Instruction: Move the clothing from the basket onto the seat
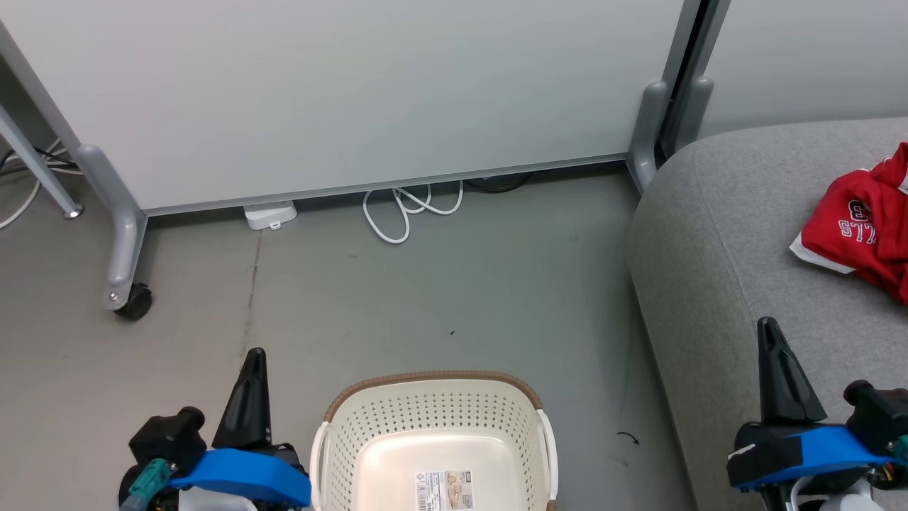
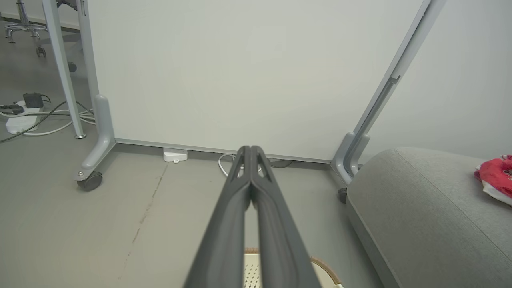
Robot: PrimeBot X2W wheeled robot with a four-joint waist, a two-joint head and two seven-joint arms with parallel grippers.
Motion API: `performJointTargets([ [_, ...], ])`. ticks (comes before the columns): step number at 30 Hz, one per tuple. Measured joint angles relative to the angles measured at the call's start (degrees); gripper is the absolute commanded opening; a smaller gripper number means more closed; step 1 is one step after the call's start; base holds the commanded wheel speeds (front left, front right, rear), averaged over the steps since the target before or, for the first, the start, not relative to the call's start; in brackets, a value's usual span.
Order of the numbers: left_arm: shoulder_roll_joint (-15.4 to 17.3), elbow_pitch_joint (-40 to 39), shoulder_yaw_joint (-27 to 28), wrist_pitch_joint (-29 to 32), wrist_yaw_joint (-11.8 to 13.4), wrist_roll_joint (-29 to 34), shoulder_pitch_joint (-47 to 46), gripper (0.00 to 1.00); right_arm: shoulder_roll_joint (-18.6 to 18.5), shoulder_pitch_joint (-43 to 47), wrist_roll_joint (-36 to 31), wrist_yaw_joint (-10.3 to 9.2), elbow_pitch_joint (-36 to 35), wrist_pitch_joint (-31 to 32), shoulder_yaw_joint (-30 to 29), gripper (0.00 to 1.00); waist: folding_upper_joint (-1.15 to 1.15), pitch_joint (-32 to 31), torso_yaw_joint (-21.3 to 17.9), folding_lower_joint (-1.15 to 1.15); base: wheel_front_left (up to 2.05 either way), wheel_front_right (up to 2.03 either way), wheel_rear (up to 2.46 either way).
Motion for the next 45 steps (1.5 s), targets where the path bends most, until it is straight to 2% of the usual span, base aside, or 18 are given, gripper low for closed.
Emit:
performJointTargets([
  [18,-0.04,-1.29,2.45,4.75,0.00,-18.52,-0.08,0.00,0.00,-0.08,20.26,0.00,0.25,4.42,0.34,0.00,0.00,-0.51,0.02,0.00,0.00,0.00,0.00],
  [45,-0.21,-2.78,5.06,10.27,0.00,-39.64,-0.74,0.00,-0.02,-0.46,42.90,-0.01,1.12,9.93,0.37,0.00,0.00,-1.25,0.04,0.00,0.00,0.00,0.00],
])
